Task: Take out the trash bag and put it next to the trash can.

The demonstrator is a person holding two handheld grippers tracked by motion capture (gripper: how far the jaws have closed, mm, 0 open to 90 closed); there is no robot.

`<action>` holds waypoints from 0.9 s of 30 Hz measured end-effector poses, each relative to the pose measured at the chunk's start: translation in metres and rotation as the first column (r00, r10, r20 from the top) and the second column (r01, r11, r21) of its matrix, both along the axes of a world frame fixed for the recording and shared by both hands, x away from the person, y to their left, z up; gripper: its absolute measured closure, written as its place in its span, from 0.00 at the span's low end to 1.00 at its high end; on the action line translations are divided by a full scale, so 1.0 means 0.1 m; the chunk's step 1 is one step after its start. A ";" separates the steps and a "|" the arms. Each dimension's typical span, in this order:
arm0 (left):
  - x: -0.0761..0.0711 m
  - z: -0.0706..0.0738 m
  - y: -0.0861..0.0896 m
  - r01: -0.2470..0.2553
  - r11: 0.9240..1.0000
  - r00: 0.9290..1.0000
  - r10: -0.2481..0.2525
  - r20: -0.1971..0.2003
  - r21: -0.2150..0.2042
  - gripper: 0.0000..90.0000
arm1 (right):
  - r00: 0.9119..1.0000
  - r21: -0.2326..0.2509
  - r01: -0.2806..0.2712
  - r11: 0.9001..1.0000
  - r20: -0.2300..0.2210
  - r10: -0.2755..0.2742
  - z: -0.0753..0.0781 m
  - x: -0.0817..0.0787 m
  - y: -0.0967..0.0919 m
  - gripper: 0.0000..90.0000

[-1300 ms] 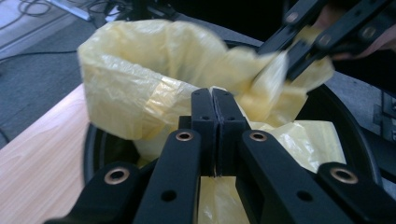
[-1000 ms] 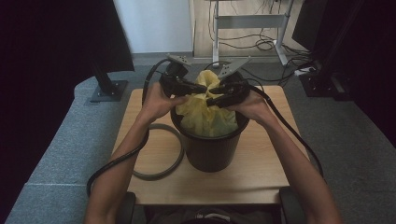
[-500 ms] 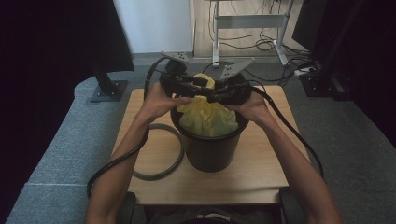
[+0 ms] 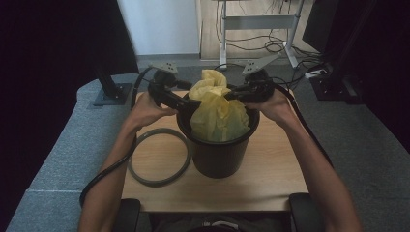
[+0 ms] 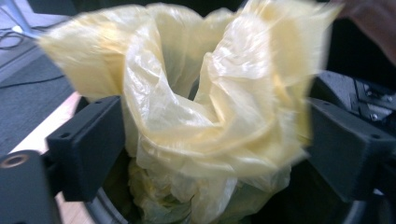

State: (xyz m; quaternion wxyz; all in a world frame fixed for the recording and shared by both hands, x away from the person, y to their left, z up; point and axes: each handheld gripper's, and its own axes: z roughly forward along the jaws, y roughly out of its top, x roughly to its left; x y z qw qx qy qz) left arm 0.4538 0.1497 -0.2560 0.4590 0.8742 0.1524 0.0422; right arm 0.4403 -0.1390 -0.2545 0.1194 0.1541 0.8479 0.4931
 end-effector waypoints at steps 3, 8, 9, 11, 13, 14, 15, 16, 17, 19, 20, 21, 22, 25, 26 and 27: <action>0.02 -0.08 -0.17 0.028 0.999 1.000 -0.029 0.007 0.044 0.09 | 1.000 0.002 -0.016 1.000 -0.001 0.016 0.02 -0.01 0.04 0.94; 0.01 -0.18 -0.43 0.072 0.993 0.997 -0.074 0.015 0.096 0.15 | 0.999 0.025 -0.045 0.999 -0.001 0.045 0.06 -0.02 0.15 0.93; 0.01 -0.19 -0.48 0.075 0.991 0.997 -0.079 0.027 0.109 0.16 | 0.999 0.025 -0.052 0.998 0.002 0.052 0.06 -0.02 0.19 0.93; -0.01 -0.19 -0.54 0.081 0.988 0.995 -0.087 0.041 0.129 0.23 | 0.998 0.019 -0.063 0.998 0.005 0.063 0.06 -0.03 0.26 0.93; -0.02 -0.19 -0.57 0.083 0.986 0.995 -0.091 0.049 0.144 0.39 | 0.997 0.018 -0.073 0.997 0.003 0.073 0.06 -0.02 0.32 0.93; -0.03 -0.19 -0.57 0.082 0.986 0.995 -0.090 0.049 0.145 0.49 | 0.997 0.018 -0.078 0.997 0.001 0.078 0.05 -0.02 0.34 0.93; -0.03 -0.18 -0.56 0.076 0.987 0.995 -0.083 0.047 0.141 0.60 | 0.997 0.017 -0.079 0.997 0.000 0.079 0.04 -0.02 0.35 0.93; -0.03 -0.18 -0.55 0.072 0.988 0.996 -0.078 0.043 0.139 0.66 | 0.997 0.014 -0.081 0.997 -0.003 0.081 0.04 -0.01 0.36 0.92; -0.03 -0.19 -0.53 0.065 0.989 0.997 -0.070 0.032 0.136 0.74 | 0.997 0.013 -0.082 0.997 -0.007 0.083 0.03 -0.01 0.36 0.89; -0.01 -0.19 -0.49 0.037 0.990 0.999 -0.039 0.016 0.137 0.85 | 0.997 0.001 -0.081 0.997 -0.001 0.081 0.05 -0.02 0.34 0.75; 0.00 -0.18 -0.46 0.028 0.991 1.000 -0.028 0.000 0.131 0.88 | 0.998 -0.004 -0.069 0.998 0.007 0.069 0.06 -0.03 0.33 0.67; 0.01 -0.18 -0.43 0.017 0.992 1.000 -0.017 -0.007 0.127 0.90 | 0.998 -0.003 -0.063 0.998 0.007 0.063 0.08 -0.04 0.30 0.59; 0.02 -0.17 -0.39 0.005 0.993 1.000 -0.003 -0.012 0.121 0.91 | 0.998 0.002 -0.059 0.998 0.004 0.059 0.10 -0.04 0.27 0.50; 0.02 -0.14 -0.27 -0.009 0.995 1.000 0.010 -0.015 0.097 0.92 | 1.000 0.005 -0.028 1.000 0.003 0.028 0.16 -0.04 0.16 0.22; 0.02 -0.12 -0.24 -0.005 0.996 1.000 0.007 -0.015 0.087 0.92 | 1.000 -0.002 -0.011 1.000 0.006 0.011 0.18 -0.04 0.13 0.16; 0.01 -0.10 -0.21 -0.002 0.997 1.000 0.003 -0.012 0.076 0.92 | 1.000 -0.008 0.006 1.000 0.013 -0.006 0.18 -0.04 0.10 0.14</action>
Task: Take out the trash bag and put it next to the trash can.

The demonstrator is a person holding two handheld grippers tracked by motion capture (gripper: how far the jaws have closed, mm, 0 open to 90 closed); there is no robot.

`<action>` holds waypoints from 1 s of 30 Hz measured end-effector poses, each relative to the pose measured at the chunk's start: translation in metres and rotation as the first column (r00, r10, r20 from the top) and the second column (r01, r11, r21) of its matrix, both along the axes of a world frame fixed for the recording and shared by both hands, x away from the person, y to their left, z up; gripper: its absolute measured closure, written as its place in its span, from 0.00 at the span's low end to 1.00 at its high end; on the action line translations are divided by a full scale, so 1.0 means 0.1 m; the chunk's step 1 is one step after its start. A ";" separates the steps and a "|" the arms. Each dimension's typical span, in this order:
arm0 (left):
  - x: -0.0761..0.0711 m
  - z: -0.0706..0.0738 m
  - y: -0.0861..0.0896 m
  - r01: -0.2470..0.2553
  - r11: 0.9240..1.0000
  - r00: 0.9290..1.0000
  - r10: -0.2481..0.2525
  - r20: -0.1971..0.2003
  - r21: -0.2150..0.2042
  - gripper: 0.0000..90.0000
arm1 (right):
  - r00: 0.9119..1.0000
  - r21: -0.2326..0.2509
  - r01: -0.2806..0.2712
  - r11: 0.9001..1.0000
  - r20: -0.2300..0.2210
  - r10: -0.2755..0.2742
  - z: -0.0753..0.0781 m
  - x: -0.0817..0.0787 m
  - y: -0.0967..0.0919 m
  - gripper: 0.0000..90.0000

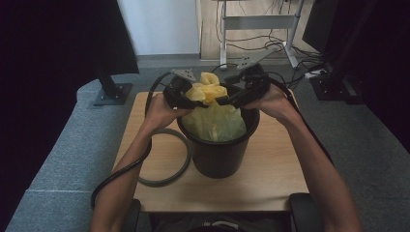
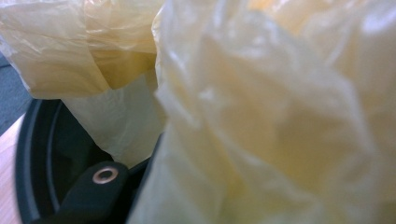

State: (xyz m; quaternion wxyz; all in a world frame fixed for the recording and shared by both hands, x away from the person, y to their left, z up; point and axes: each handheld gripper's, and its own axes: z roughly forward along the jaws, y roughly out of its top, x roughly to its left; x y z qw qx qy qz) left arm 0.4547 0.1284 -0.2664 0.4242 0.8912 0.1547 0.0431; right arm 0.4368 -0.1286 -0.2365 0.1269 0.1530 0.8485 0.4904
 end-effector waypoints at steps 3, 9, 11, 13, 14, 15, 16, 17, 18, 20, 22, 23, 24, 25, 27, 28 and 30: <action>-0.03 0.08 0.03 0.013 0.999 1.000 -0.013 0.004 -0.033 0.92 | 1.000 -0.040 0.014 0.999 -0.028 -0.015 -0.08 0.04 0.00 0.00; -0.06 0.22 -0.11 0.032 0.997 0.999 -0.031 0.020 -0.070 0.91 | 0.994 -0.113 -0.067 0.991 -0.097 0.056 -0.33 0.05 0.31 0.00; -0.06 0.24 -0.18 0.039 0.996 0.999 -0.038 0.012 -0.075 0.90 | 0.990 -0.097 -0.088 0.991 -0.117 0.076 -0.38 0.05 0.41 0.00; -0.04 0.25 -0.24 0.044 0.994 0.999 -0.045 -0.002 -0.095 0.89 | 0.986 -0.074 -0.102 0.992 -0.142 0.091 -0.40 0.05 0.47 0.08; -0.03 0.25 -0.26 0.048 0.992 0.999 -0.050 -0.014 -0.113 0.88 | 0.983 -0.059 -0.110 0.992 -0.157 0.100 -0.41 0.05 0.49 0.15; -0.02 0.24 -0.28 0.052 0.990 0.998 -0.056 -0.025 -0.131 0.87 | 0.981 -0.042 -0.113 0.993 -0.166 0.105 -0.42 0.04 0.50 0.23; -0.01 0.23 -0.29 0.052 0.988 0.998 -0.057 -0.033 -0.143 0.86 | 0.981 -0.024 -0.108 0.994 -0.165 0.103 -0.42 0.04 0.51 0.30; 0.00 0.23 -0.30 0.053 0.986 0.997 -0.060 -0.041 -0.158 0.84 | 0.983 -0.019 -0.082 0.996 -0.166 0.077 -0.42 0.05 0.50 0.39; 0.00 0.23 -0.29 0.048 0.984 0.997 -0.058 -0.053 -0.174 0.80 | 0.984 -0.026 -0.071 0.997 -0.164 0.065 -0.43 0.06 0.47 0.51; 0.02 0.24 -0.27 0.046 0.985 0.995 -0.059 -0.075 -0.164 0.63 | 0.987 -0.028 -0.068 0.997 -0.150 0.063 -0.44 0.07 0.40 0.75; 0.01 0.28 -0.23 0.027 0.987 0.997 -0.039 -0.072 -0.162 0.50 | 0.990 -0.024 -0.058 0.998 -0.130 0.055 -0.44 0.06 0.35 0.87; 0.01 0.29 -0.20 0.023 0.986 0.997 -0.035 -0.071 -0.164 0.46 | 0.992 -0.018 -0.053 0.998 -0.119 0.050 -0.43 0.06 0.32 0.90; 0.00 0.31 -0.17 0.021 0.986 0.997 -0.034 -0.073 -0.167 0.41 | 0.993 -0.020 -0.048 0.999 -0.113 0.046 -0.42 0.06 0.30 0.91; -0.01 0.32 -0.13 0.020 0.986 0.997 -0.031 -0.066 -0.165 0.38 | 0.993 -0.023 -0.044 0.999 -0.106 0.041 -0.41 0.06 0.28 0.92; -0.05 0.34 -0.06 0.029 0.989 0.998 -0.038 -0.059 -0.145 0.35 | 0.994 -0.027 -0.029 0.999 -0.106 0.026 -0.38 0.06 0.23 0.93; -0.07 0.34 -0.02 0.029 0.991 0.998 -0.036 -0.052 -0.132 0.33 | 0.994 -0.022 -0.021 1.000 -0.103 0.019 -0.37 0.06 0.20 0.93; -0.10 0.31 0.06 0.033 0.993 0.998 -0.040 -0.058 -0.113 0.32 | 0.996 -0.016 -0.007 1.000 -0.094 0.006 -0.32 0.06 0.13 0.93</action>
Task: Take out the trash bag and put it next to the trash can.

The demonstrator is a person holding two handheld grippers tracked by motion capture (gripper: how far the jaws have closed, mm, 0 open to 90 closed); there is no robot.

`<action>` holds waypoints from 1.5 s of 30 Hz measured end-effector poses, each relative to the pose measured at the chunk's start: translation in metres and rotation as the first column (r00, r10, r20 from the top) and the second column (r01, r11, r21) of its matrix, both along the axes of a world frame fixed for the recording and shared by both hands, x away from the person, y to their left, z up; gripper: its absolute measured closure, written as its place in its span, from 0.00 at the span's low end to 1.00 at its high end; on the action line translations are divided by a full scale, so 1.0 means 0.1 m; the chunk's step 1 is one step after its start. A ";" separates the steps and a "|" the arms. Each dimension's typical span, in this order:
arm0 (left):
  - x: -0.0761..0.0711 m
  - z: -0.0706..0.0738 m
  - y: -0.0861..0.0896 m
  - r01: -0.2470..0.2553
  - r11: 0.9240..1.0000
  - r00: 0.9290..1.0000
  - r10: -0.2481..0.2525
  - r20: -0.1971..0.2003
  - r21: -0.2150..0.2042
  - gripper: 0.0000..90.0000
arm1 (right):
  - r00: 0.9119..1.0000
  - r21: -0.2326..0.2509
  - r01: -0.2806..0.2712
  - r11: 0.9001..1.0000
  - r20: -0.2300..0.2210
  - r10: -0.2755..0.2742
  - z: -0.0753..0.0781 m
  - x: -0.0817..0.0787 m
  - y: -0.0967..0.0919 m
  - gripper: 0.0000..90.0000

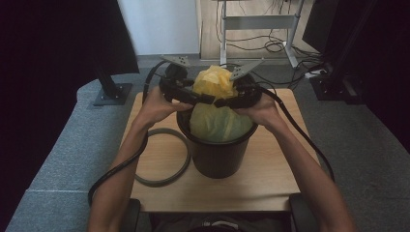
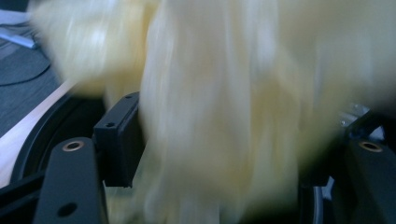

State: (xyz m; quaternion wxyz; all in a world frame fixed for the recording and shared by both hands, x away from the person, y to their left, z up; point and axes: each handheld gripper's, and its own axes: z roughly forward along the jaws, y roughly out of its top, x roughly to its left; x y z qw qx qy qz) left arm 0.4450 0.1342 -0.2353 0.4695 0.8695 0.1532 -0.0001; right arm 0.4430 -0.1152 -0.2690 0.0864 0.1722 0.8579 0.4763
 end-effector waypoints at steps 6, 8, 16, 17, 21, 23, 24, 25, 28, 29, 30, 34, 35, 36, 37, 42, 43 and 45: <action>0.02 -0.25 0.12 -0.022 0.996 0.999 0.025 -0.036 0.083 0.33 | 0.999 0.073 0.029 0.997 0.014 -0.030 0.13 -0.01 -0.19 0.93; 0.05 -0.33 0.09 -0.026 0.992 0.999 0.031 -0.039 0.123 0.38 | 1.000 0.099 0.025 0.995 0.005 -0.026 0.17 -0.02 -0.22 0.93; 0.10 -0.29 0.07 -0.117 0.982 0.993 0.117 0.004 0.152 0.93 | 0.999 0.054 -0.034 0.998 -0.032 0.035 0.15 -0.04 -0.20 0.92; 0.10 -0.29 0.07 -0.117 0.982 0.993 0.117 0.004 0.152 0.95 | 0.999 0.054 -0.034 0.998 -0.032 0.035 0.15 -0.04 -0.20 0.92; 0.06 -0.16 0.09 -0.125 0.990 0.992 0.123 0.040 0.062 0.97 | 0.997 -0.037 -0.061 0.997 -0.052 0.059 0.08 -0.03 -0.11 0.92; 0.03 -0.12 0.05 -0.101 0.994 0.994 0.099 0.039 0.039 0.96 | 0.995 -0.091 -0.089 0.992 -0.057 0.084 0.03 -0.04 0.00 0.85; 0.00 -0.10 -0.01 -0.086 0.995 0.995 0.084 0.046 0.040 0.96 | 0.995 -0.093 -0.093 0.991 -0.054 0.088 0.03 -0.03 0.02 0.72; 0.00 -0.10 -0.04 -0.068 0.997 0.997 0.066 0.050 0.046 0.96 | 0.994 -0.084 -0.099 0.992 -0.057 0.095 0.02 -0.03 0.05 0.59; -0.02 -0.09 -0.16 -0.015 1.000 0.999 0.014 0.043 0.025 0.96 | 0.996 -0.069 -0.081 0.994 -0.035 0.078 0.02 -0.02 0.15 0.31; -0.02 -0.09 -0.16 -0.015 1.000 0.999 0.014 0.043 0.025 0.96 | 0.996 -0.069 -0.081 0.994 -0.035 0.078 0.02 -0.02 0.15 0.31; -0.04 -0.09 -0.25 0.022 1.000 0.999 -0.023 0.040 0.020 0.96 | 0.995 -0.060 -0.087 0.994 -0.042 0.085 0.01 -0.04 0.22 0.25; -0.06 -0.11 -0.37 0.050 0.999 0.998 -0.050 0.027 0.013 0.95 | 0.995 -0.091 -0.083 0.992 -0.058 0.078 -0.04 -0.04 0.29 0.48; -0.06 -0.11 -0.37 0.050 0.999 0.998 -0.050 0.027 0.013 0.94 | 0.995 -0.091 -0.083 0.992 -0.058 0.078 -0.04 -0.04 0.29 0.48; -0.06 -0.12 -0.37 0.046 0.999 0.999 -0.047 0.025 0.010 0.94 | 0.995 -0.095 -0.090 0.991 -0.058 0.085 -0.05 -0.04 0.28 0.61; -0.05 -0.13 -0.36 0.036 0.999 0.999 -0.036 0.025 0.002 0.88 | 0.995 -0.102 -0.096 0.990 -0.051 0.091 -0.05 -0.05 0.26 0.71; 0.05 -0.14 -0.13 -0.024 1.000 1.000 0.024 0.004 -0.010 0.46 | 0.997 -0.123 -0.080 0.989 -0.020 0.078 -0.04 -0.09 0.10 0.89; 0.07 -0.16 -0.09 -0.029 1.000 1.000 0.029 0.000 -0.001 0.42 | 0.997 -0.116 -0.078 0.990 -0.016 0.076 -0.03 -0.09 0.07 0.89; 0.10 -0.22 -0.04 -0.036 0.999 0.999 0.036 -0.005 0.032 0.34 | 0.997 -0.097 -0.072 0.993 -0.012 0.071 -0.01 -0.09 0.00 0.89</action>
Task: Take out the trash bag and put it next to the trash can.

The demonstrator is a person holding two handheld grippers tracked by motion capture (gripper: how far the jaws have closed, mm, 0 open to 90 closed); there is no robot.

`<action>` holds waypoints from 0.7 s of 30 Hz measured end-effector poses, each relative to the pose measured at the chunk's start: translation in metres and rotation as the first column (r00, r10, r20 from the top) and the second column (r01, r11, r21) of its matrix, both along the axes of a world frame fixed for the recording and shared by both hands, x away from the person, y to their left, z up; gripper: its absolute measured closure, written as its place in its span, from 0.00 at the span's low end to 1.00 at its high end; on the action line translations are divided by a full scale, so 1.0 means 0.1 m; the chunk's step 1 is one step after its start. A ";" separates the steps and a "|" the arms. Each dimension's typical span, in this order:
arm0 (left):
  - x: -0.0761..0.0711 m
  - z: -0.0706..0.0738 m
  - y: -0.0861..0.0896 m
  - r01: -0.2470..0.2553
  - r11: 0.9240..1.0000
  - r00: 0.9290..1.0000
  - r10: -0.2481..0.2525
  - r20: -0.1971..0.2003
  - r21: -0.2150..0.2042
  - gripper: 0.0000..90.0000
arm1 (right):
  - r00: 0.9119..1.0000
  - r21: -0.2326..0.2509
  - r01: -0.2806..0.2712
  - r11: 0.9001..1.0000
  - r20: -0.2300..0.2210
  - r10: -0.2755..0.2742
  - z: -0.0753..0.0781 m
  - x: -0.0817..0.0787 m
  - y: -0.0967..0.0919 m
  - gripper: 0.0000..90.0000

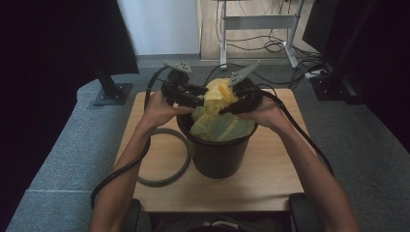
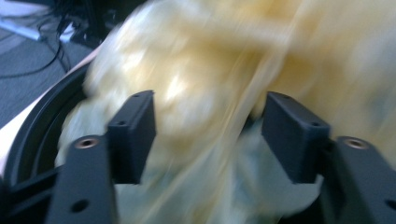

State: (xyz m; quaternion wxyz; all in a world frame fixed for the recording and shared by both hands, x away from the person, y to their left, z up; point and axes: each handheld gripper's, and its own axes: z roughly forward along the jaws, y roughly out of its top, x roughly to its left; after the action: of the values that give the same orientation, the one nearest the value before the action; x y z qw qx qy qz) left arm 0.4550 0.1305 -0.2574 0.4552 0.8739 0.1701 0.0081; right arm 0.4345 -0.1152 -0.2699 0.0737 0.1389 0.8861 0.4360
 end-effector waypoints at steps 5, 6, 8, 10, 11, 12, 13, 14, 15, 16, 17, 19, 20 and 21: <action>0.09 -0.19 0.02 -0.023 0.996 1.000 0.023 0.009 0.089 0.16 | 1.000 0.055 -0.007 0.998 0.000 0.007 0.08 -0.02 -0.14 0.89; 0.10 -0.20 0.01 -0.017 0.996 1.000 0.017 0.009 0.085 0.16 | 1.000 0.057 -0.006 0.998 0.003 0.005 0.09 -0.03 -0.15 0.89; 0.10 -0.21 -0.03 0.007 0.995 1.000 -0.010 0.021 0.098 0.18 | 1.000 0.064 -0.009 0.998 0.005 0.008 0.11 -0.03 -0.17 0.89; 0.07 -0.21 -0.08 0.016 0.991 0.999 -0.023 0.048 0.135 0.33 | 1.000 0.074 -0.010 0.997 0.004 0.010 0.12 -0.04 -0.18 0.89; 0.05 -0.22 -0.12 0.029 0.988 0.998 -0.036 0.050 0.151 0.38 | 1.000 0.078 -0.010 0.997 0.005 0.010 0.13 -0.04 -0.19 0.89; 0.04 -0.22 -0.15 0.040 0.984 0.997 -0.050 0.053 0.171 0.44 | 1.000 0.085 -0.011 0.996 0.003 0.011 0.13 -0.04 -0.19 0.89; 0.02 -0.22 -0.17 0.045 0.980 0.997 -0.057 0.054 0.191 0.53 | 1.000 0.094 -0.014 0.995 0.001 0.014 0.13 -0.03 -0.19 0.89; 0.01 -0.23 -0.19 0.043 0.977 0.997 -0.056 0.055 0.207 0.62 | 1.000 0.095 -0.015 0.995 0.002 0.015 0.12 -0.03 -0.18 0.89; -0.01 -0.23 -0.21 0.035 0.975 0.998 -0.047 0.049 0.219 0.69 | 1.000 0.091 -0.015 0.996 0.001 0.015 0.12 -0.03 -0.18 0.89; -0.02 -0.22 -0.21 0.019 0.974 0.999 -0.030 0.046 0.227 0.78 | 1.000 0.088 -0.014 0.996 -0.002 0.014 0.11 -0.03 -0.17 0.89; -0.03 -0.21 -0.20 0.000 0.974 0.998 -0.013 0.054 0.227 0.84 | 1.000 0.083 -0.014 0.996 -0.003 0.014 0.11 -0.03 -0.16 0.89; -0.07 -0.16 -0.16 -0.034 0.978 0.996 0.017 0.084 0.205 0.94 | 1.000 0.075 -0.007 0.997 -0.009 0.008 0.09 -0.02 -0.15 0.88; -0.08 -0.12 -0.13 -0.050 0.982 0.995 0.033 0.095 0.181 0.96 | 1.000 0.071 -0.006 0.997 -0.013 0.007 0.09 -0.01 -0.15 0.88; -0.10 -0.07 -0.10 -0.062 0.987 0.993 0.045 0.107 0.151 0.97 | 1.000 0.064 -0.005 0.998 -0.021 0.007 0.08 -0.01 -0.14 0.87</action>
State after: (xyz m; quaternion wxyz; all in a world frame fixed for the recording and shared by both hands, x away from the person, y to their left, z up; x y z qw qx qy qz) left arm 0.4454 0.1204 -0.2646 0.3940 0.9001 0.1686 0.0787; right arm 0.4338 -0.1296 -0.2620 0.0585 0.1431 0.8730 0.4627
